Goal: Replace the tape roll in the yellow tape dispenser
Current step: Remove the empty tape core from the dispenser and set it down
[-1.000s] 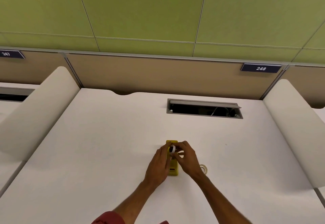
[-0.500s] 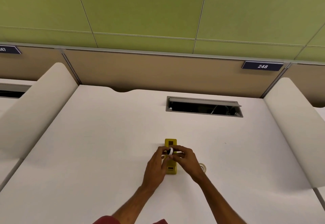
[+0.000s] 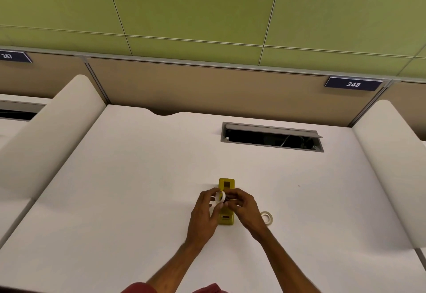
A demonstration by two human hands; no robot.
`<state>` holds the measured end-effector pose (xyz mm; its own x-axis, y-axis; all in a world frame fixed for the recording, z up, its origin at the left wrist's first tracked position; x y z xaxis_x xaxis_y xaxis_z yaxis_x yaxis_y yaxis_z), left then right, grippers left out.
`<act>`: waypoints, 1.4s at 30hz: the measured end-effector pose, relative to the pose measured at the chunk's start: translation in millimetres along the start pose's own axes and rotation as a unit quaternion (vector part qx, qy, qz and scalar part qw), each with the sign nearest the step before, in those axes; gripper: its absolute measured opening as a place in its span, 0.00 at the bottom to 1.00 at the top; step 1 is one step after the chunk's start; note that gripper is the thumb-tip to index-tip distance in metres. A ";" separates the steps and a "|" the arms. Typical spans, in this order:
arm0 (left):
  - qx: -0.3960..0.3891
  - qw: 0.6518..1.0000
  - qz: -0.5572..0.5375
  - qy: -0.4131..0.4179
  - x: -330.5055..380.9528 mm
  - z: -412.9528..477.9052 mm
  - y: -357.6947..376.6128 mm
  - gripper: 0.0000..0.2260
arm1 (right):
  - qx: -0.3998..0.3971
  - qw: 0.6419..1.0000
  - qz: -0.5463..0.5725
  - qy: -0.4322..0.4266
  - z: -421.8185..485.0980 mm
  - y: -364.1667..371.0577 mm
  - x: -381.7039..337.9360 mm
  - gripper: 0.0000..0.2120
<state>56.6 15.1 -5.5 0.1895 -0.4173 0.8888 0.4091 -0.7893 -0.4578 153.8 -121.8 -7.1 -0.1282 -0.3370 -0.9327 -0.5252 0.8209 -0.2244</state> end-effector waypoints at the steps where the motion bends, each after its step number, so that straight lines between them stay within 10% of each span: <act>1: -0.003 1.000 0.009 0.003 0.0 0.0 -0.3 0.18 | -0.002 1.000 -0.002 -0.003 0.1 0.6 -0.4 0.14; 25: -0.001 0.953 0.280 -0.118 -43.8 22.5 -62.6 0.17 | 0.014 1.000 -0.012 0.022 5.2 -3.0 6.9 0.15; 42: -0.032 0.955 0.272 -0.116 -59.0 29.9 -62.6 0.20 | 0.020 0.999 -0.029 0.028 5.4 -9.6 10.0 0.13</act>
<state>46.5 102.6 -28.6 0.5542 -0.6681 0.4965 0.1391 -0.5137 -0.8466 162.1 -130.5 -15.8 -0.1463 -0.4086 -0.9009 -0.4984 0.8171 -0.2897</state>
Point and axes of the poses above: each hand's wrist, its own z-axis towards the middle knuckle, its own y-axis out of the palm, x = y × z, the point moved 7 cm from there along z, towards the middle knuckle, and after that the axes turned 1 degree about y, right-handed, at the moved point
